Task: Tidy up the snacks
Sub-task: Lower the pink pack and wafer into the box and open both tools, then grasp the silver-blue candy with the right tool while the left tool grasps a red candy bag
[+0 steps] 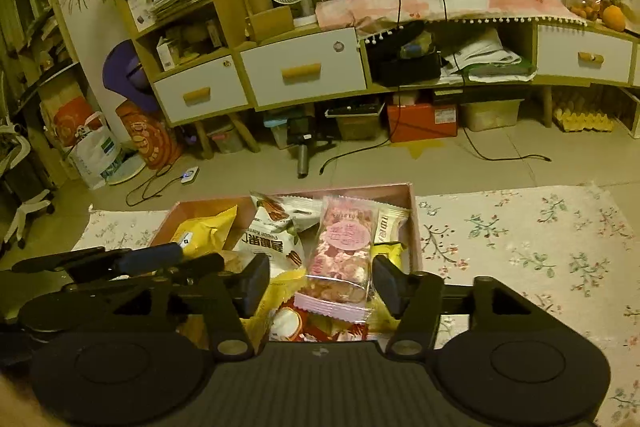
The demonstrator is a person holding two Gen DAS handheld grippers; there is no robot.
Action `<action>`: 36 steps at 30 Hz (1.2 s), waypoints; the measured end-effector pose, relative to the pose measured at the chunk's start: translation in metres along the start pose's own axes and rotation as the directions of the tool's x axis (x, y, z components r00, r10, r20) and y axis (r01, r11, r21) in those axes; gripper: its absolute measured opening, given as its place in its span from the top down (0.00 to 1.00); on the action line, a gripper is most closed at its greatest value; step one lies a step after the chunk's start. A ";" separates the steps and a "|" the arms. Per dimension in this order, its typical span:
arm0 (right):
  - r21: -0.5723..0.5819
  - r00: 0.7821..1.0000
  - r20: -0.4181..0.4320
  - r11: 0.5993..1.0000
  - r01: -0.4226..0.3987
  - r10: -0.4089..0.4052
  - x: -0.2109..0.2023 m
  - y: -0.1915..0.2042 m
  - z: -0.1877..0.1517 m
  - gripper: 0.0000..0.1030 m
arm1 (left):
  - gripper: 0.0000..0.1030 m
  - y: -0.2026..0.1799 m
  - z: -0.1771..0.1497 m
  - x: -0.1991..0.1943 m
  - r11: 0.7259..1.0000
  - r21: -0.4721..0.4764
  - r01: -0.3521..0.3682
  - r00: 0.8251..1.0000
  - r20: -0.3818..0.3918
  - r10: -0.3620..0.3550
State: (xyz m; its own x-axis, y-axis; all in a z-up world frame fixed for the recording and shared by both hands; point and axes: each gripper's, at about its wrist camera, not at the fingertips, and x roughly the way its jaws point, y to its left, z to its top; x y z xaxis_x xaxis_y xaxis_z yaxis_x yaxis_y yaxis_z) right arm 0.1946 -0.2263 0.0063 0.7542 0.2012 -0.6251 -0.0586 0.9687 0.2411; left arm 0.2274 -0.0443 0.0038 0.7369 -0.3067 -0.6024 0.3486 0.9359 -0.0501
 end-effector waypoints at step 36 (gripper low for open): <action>-0.120 0.995 -0.069 0.991 0.059 -0.067 -0.057 -0.017 -0.083 0.38 | 0.11 -0.024 -0.087 -0.059 0.990 0.017 0.142 0.985 -0.098 -0.140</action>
State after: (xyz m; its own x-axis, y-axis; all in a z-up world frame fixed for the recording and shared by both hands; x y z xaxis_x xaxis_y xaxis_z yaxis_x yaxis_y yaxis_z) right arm 0.0983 -0.2421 -0.0244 0.7093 0.1451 -0.6898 -0.0921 0.9893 0.1134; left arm 0.1251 -0.0333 -0.0281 0.6205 -0.4159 -0.6649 0.4595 0.8798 -0.1215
